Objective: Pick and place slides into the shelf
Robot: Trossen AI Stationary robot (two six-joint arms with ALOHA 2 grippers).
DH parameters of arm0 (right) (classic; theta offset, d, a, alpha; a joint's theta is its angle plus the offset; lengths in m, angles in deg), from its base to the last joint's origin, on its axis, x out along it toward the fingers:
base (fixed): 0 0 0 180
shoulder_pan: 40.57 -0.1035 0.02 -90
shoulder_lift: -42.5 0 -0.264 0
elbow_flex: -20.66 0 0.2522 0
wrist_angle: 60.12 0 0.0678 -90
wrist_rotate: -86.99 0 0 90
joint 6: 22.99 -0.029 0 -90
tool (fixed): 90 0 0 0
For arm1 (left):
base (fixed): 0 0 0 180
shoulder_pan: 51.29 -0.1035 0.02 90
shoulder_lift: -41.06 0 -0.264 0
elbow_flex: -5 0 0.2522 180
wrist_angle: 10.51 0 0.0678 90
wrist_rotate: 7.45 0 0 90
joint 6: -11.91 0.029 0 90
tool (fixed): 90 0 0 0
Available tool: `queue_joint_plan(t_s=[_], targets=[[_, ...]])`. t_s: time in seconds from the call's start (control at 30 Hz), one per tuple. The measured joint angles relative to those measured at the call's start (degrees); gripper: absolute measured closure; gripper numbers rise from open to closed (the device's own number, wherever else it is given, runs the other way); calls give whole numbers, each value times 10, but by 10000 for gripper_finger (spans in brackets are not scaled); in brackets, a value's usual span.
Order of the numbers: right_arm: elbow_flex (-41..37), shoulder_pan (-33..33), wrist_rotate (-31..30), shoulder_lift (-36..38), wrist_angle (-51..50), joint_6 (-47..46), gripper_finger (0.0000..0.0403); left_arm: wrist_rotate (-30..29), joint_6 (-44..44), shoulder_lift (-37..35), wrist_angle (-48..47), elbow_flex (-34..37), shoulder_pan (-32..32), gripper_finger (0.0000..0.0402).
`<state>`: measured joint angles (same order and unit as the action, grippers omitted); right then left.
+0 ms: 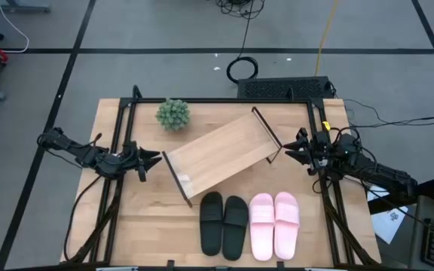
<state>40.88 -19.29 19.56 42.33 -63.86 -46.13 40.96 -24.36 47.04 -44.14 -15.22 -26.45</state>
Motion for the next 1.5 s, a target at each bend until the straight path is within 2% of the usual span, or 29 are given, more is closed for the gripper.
queue_joint_plan(t_s=[0.77,0.97,1.07,1.23,1.33,1.43,1.5], targets=[[0,0,0,0,14,0,292,0,0,0,0,0,0,259],[0,0,0,0,13,-122,292,0,0,0,0,0,0,259],[0,0,-4,0,26,-143,292,-3,0,0,1,0,0,259],[0,0,-72,0,70,-150,292,-76,1,0,51,0,0,259],[0,0,-145,0,101,-146,292,-113,-6,0,96,0,-3,259],[0,0,-224,-1,150,-129,292,-126,-31,0,146,0,-7,259],[0,0,-243,-3,213,-101,292,-127,-7,0,175,-5,-8,259]])
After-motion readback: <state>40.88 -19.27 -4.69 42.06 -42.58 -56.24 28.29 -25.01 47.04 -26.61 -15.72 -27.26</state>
